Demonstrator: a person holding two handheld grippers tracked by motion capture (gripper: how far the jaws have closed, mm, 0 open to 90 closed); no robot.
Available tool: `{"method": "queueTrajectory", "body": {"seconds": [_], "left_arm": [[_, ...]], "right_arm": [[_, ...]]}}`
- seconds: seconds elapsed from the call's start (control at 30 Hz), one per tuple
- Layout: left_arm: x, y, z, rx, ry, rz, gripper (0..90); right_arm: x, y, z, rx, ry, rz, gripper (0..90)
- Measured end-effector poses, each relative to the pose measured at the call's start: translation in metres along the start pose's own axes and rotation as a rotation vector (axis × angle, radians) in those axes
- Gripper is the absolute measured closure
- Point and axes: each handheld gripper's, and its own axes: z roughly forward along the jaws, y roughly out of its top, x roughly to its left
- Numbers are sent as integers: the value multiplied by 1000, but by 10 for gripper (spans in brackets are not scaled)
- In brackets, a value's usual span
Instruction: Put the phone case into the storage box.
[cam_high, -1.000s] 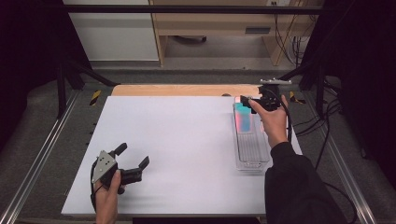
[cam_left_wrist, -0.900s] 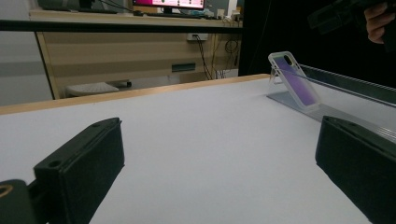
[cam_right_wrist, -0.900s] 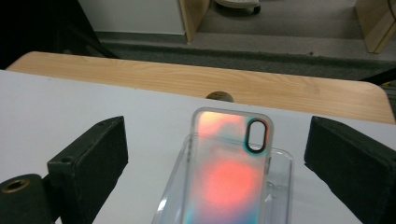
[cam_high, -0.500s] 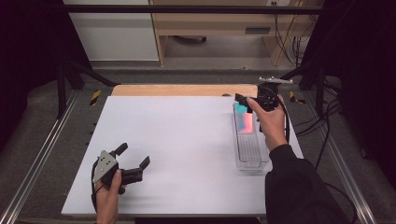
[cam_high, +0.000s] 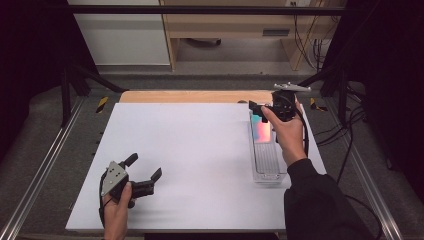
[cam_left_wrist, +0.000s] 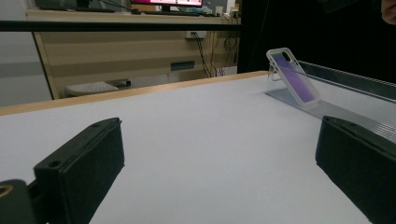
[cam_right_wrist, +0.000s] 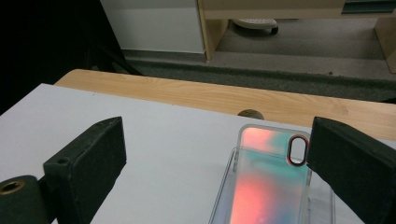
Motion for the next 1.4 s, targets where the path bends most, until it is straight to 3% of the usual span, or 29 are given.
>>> {"method": "queueTrajectory", "body": {"seconds": [0.23, 0.73, 1.4], "left_arm": [[2, 0, -2, -7, -2, -10, 7], [0, 0, -1, 5, -4, 4, 7], [2, 0, -1, 4, 0, -5, 7]], "right_arm": [[17, -5, 2, -13, 5, -23, 51], [52, -17, 2, -42, 74, -70, 54], [62, -19, -15, -33, 95, -130, 50]]}}
